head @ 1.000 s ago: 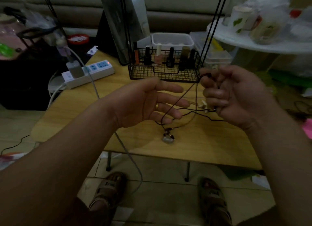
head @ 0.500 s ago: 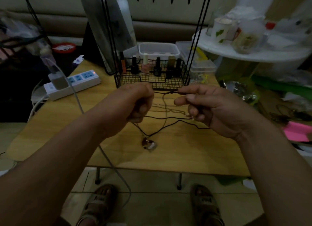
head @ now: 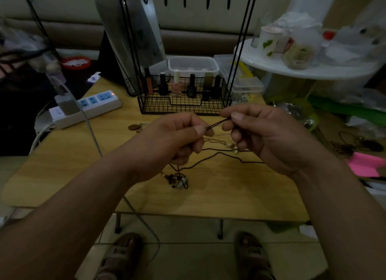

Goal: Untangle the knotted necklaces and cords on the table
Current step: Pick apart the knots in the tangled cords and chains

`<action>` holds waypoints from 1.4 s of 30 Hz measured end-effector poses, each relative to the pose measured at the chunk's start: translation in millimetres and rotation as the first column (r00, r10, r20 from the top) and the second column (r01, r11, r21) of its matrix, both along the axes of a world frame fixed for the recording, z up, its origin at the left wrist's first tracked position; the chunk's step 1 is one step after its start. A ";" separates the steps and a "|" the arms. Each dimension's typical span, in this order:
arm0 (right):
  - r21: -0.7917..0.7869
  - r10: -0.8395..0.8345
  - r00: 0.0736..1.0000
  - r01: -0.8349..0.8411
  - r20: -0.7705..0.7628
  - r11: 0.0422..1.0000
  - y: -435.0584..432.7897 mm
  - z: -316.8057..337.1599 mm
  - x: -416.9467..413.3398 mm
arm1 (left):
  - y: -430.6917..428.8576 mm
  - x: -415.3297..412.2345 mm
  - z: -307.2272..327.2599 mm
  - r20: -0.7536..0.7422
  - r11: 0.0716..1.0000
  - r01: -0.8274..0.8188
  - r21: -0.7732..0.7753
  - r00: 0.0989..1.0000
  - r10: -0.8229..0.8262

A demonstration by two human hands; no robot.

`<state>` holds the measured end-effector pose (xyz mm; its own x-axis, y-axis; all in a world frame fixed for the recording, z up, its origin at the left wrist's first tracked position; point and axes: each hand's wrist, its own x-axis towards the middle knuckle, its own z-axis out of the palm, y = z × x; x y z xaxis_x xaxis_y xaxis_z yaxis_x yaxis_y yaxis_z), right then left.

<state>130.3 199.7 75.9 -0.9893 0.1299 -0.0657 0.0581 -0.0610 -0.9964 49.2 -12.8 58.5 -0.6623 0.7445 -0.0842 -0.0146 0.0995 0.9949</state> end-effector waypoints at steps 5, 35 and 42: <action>-0.013 0.003 0.999 -0.004 -0.038 1.000 2.4 1.7 2.0 | -0.1 1.5 4.0 0.053 0.997 0.059 0.048 0.997 -0.062; -0.025 0.073 0.997 -0.074 -0.034 0.997 -10.8 -1.7 2.0 | 3.9 5.7 4.5 0.132 0.982 0.120 0.144 0.982 -0.139; 0.038 0.123 0.991 -0.121 -0.053 0.992 -12.9 -1.1 5.0 | 3.2 4.9 3.2 0.133 0.969 0.176 0.175 0.971 -0.201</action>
